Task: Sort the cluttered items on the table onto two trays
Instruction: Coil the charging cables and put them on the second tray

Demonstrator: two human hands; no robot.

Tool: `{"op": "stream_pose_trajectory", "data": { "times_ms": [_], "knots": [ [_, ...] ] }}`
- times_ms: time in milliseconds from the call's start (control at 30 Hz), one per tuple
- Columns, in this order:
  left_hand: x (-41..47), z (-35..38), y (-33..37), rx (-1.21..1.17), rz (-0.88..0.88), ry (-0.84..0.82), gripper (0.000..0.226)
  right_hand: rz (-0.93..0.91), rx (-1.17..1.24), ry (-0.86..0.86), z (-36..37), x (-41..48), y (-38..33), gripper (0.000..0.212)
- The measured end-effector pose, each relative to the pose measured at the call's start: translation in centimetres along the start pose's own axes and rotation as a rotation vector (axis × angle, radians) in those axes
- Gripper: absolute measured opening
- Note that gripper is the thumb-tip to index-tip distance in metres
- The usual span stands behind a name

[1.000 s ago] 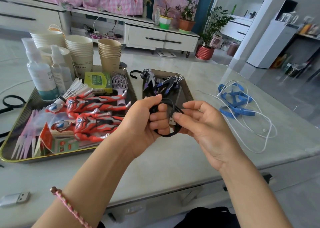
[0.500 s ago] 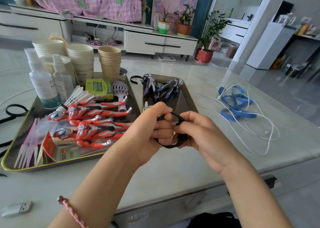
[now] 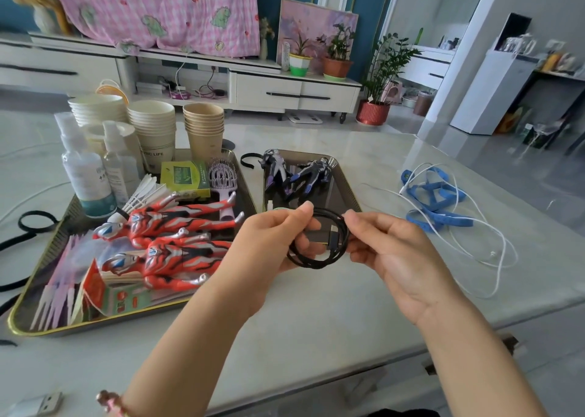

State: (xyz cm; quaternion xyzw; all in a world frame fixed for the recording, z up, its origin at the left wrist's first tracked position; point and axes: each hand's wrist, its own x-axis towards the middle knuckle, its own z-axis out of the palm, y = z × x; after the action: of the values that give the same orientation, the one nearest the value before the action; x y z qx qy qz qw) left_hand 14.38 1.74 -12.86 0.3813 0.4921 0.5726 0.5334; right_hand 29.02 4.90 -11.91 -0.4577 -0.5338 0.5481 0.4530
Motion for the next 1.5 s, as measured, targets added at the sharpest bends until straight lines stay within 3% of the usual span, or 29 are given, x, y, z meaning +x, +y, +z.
{"op": "stream_pose_trajectory", "data": {
  "times_ms": [100, 233, 333, 467, 600, 700, 900, 1067, 1233, 1500],
  "knots": [
    [-0.1, 0.5, -0.1, 0.007, 0.081, 0.104, 0.028, 0.023, 0.027, -0.008, 0.9, -0.3, 0.2, 0.018],
    [-0.1, 0.5, 0.0, 0.129, 0.172, 0.222, 0.035, 0.066, -0.035, -0.195, 2.1, -1.1, 0.4, 0.021],
    [-0.2, 0.0, -0.1, 0.109, 0.112, 0.231, 0.047, -0.004, -0.123, -0.173, 3.0, -1.3, 0.8, 0.019],
    [-1.6, -0.7, -0.2, -0.298, -0.027, 0.136, 0.044, -0.029, -0.102, -0.139, 4.3, -1.5, 0.8, 0.011],
    [-4.0, -2.2, -0.1, -0.573, 0.017, 0.121, 0.036, 0.018, -0.065, -0.214, 6.3, -2.2, 0.9, 0.008],
    [-6.0, -4.8, 0.1, -0.719, 0.153, 0.205, 0.037, 0.052, -0.017, -0.368, 9.2, -3.6, 0.5, 0.012],
    [-10.1, -10.8, -0.8, -0.981, 0.367, 0.470, 0.029, 0.032, -0.064, -0.488, 15.0, -4.9, 0.8, 0.021],
    [-12.2, -15.5, -1.9, -1.071, 0.459, 0.643, 0.029, -0.141, -0.327, -0.614, 19.9, -5.6, 1.1, 0.014],
    [-13.2, -18.8, -2.1, -1.053, 0.547, 0.764, 0.030, -0.646, -0.868, -0.673, 25.8, -4.2, 0.8, 0.020],
    [-13.1, -19.9, -1.6, -0.938, 0.492, 0.793, 0.027, -0.725, -1.433, -0.693, 34.7, 2.0, 2.0, 0.039]
  ]
}}
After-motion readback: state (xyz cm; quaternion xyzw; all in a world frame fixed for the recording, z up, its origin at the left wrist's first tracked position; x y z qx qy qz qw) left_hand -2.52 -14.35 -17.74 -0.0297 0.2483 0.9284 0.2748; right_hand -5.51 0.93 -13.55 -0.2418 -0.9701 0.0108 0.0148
